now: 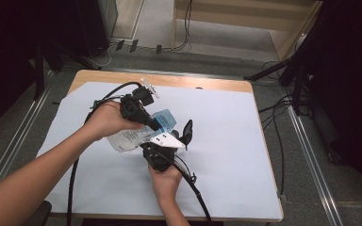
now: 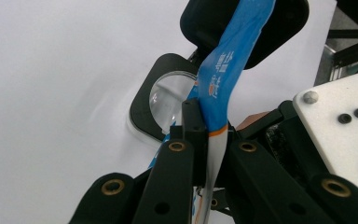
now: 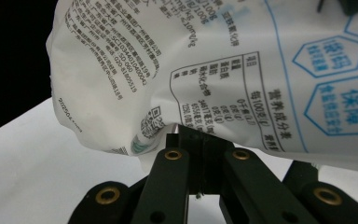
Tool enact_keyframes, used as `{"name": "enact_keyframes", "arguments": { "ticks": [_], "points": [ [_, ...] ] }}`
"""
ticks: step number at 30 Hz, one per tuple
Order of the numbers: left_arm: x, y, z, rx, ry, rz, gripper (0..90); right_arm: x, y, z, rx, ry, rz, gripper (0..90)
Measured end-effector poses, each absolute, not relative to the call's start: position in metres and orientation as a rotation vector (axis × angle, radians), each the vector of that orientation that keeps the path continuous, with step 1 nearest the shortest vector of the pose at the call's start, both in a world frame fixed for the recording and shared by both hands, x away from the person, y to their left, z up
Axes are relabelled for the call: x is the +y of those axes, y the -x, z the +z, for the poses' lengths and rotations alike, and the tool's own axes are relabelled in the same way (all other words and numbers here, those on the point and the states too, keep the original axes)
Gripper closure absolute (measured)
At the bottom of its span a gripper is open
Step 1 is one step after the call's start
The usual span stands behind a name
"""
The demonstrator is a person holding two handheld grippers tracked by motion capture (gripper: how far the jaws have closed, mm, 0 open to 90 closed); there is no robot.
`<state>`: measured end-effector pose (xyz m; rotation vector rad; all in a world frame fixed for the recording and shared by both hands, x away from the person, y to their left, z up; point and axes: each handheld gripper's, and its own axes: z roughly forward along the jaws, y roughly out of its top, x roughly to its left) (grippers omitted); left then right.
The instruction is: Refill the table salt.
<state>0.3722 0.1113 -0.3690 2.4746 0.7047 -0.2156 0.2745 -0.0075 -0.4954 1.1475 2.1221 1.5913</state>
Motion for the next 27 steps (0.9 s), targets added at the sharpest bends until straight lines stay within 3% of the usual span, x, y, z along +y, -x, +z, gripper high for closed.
{"name": "enact_keyframes", "arguments": {
  "ticks": [15,27],
  "points": [
    [0.095,-0.375,-0.368,0.745,-2.546,-0.231,90.0,-0.008,-0.276,-0.496,2.107,-1.157,1.612,90.0],
    [0.1,-0.375,-0.367,0.819,-2.497,-0.271,90.0,-0.002,-0.276,-0.501,2.1,-1.096,1.583,90.0]
  ]
}}
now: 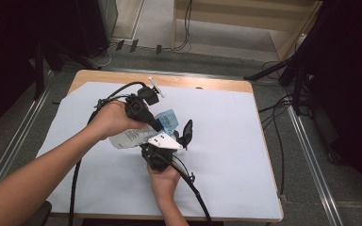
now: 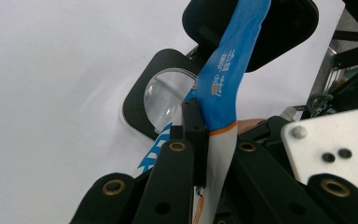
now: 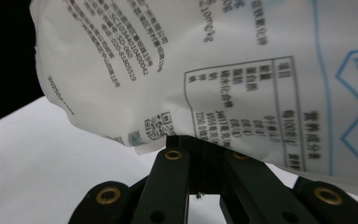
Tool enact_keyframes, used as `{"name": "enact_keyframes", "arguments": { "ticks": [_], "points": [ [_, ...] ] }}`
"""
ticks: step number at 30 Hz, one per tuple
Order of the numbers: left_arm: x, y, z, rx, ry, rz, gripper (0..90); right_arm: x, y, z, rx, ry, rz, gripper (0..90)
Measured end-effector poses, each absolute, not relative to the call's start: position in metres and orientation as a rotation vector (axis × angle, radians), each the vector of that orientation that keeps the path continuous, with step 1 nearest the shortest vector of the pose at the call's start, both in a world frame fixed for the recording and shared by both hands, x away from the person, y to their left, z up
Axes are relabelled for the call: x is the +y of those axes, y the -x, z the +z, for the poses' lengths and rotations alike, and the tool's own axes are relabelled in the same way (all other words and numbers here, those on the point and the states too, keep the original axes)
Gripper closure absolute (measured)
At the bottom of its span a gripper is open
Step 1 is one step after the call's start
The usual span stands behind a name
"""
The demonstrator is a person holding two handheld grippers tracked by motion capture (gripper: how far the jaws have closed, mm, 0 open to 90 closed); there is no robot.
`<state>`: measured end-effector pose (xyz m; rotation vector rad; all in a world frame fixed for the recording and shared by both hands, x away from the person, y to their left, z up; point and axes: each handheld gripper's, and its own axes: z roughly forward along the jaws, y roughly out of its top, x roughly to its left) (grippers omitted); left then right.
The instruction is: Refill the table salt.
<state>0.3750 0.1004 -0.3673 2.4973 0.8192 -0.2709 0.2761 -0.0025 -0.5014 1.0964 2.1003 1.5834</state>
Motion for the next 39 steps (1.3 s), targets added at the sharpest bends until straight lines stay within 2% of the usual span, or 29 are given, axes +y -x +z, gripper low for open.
{"name": "enact_keyframes", "arguments": {
  "ticks": [14,39],
  "points": [
    [0.094,-0.377,-0.367,0.851,-2.504,-0.261,90.0,0.001,-0.273,-0.502,2.102,-1.069,1.57,90.0],
    [0.071,-0.385,-0.366,0.859,-2.612,-0.227,90.0,-0.005,-0.272,-0.493,2.075,-1.131,1.686,90.0]
  ]
}}
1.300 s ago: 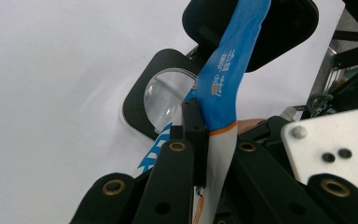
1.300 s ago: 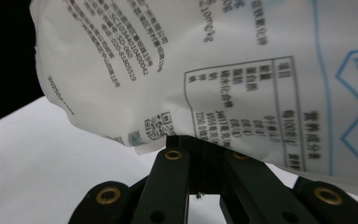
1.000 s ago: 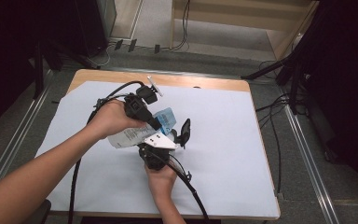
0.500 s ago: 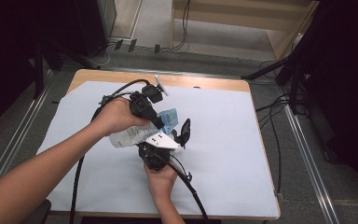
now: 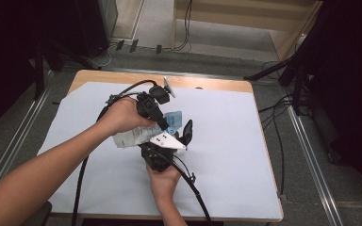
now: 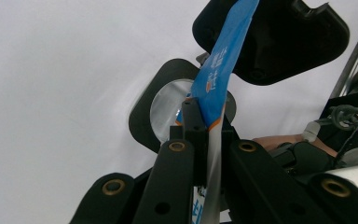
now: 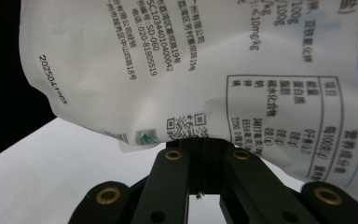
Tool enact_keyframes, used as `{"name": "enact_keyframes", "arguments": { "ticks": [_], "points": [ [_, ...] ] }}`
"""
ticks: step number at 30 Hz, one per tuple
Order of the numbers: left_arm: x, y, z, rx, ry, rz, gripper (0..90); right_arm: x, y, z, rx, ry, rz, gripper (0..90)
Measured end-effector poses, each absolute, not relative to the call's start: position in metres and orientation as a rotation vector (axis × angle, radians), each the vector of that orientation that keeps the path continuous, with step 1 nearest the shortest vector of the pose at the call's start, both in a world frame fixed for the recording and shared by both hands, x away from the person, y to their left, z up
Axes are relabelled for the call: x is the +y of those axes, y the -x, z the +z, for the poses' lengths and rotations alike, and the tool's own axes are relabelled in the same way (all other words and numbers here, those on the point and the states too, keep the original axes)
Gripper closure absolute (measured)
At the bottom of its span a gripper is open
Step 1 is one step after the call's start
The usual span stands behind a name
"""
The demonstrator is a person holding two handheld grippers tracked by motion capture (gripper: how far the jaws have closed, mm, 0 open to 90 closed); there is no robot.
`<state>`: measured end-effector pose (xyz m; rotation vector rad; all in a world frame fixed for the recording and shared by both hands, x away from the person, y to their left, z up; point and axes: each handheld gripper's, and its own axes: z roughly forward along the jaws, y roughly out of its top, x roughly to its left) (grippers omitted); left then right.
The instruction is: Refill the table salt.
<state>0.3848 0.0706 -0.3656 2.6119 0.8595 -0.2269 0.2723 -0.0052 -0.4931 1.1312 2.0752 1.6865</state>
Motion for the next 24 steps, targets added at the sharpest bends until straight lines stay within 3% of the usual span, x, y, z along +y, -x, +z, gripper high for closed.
{"name": "enact_keyframes", "arguments": {
  "ticks": [24],
  "points": [
    [0.062,-0.39,-0.363,0.912,-2.648,-0.227,90.0,-0.003,-0.27,-0.493,2.067,-1.123,1.708,90.0]
  ]
}}
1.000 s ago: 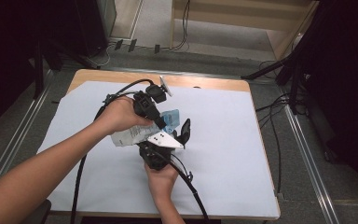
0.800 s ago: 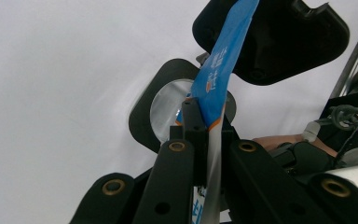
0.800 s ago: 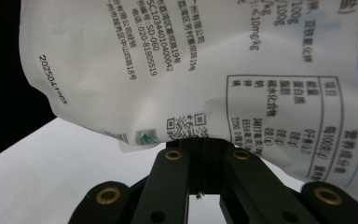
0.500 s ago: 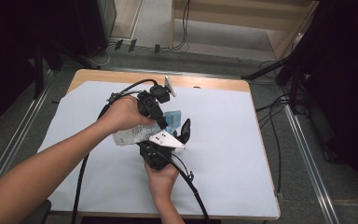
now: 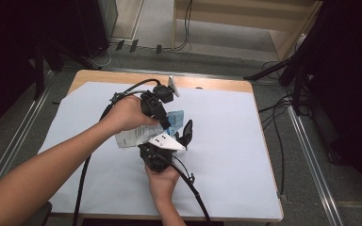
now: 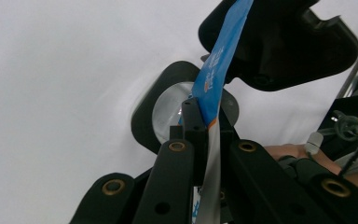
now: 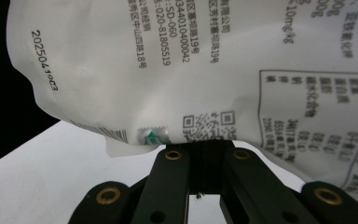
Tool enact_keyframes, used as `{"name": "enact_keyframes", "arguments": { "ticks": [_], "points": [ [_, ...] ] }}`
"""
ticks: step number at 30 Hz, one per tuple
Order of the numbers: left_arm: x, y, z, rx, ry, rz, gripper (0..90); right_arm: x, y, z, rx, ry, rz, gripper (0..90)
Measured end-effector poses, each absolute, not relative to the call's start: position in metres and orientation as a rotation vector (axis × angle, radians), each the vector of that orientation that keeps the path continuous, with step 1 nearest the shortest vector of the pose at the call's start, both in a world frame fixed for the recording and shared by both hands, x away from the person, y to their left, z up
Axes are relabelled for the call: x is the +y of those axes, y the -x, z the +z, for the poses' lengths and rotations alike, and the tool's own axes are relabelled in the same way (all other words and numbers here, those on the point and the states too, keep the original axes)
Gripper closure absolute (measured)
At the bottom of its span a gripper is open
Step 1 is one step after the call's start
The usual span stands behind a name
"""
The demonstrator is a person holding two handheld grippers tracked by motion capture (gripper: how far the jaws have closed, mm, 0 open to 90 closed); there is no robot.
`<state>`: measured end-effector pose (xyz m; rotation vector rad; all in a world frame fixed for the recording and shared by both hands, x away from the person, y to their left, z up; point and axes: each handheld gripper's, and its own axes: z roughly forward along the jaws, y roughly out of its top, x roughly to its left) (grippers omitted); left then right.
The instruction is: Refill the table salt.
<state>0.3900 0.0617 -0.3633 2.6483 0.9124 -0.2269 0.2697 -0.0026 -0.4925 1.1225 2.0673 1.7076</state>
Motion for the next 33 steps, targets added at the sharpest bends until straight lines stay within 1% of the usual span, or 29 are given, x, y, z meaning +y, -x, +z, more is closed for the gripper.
{"name": "enact_keyframes", "arguments": {
  "ticks": [33],
  "points": [
    [0.0578,-0.3975,-0.3622,0.946,-2.66,-0.227,90.0,0.0031,-0.2657,-0.4924,2.117,-1.095,1.671,90.0]
  ]
}}
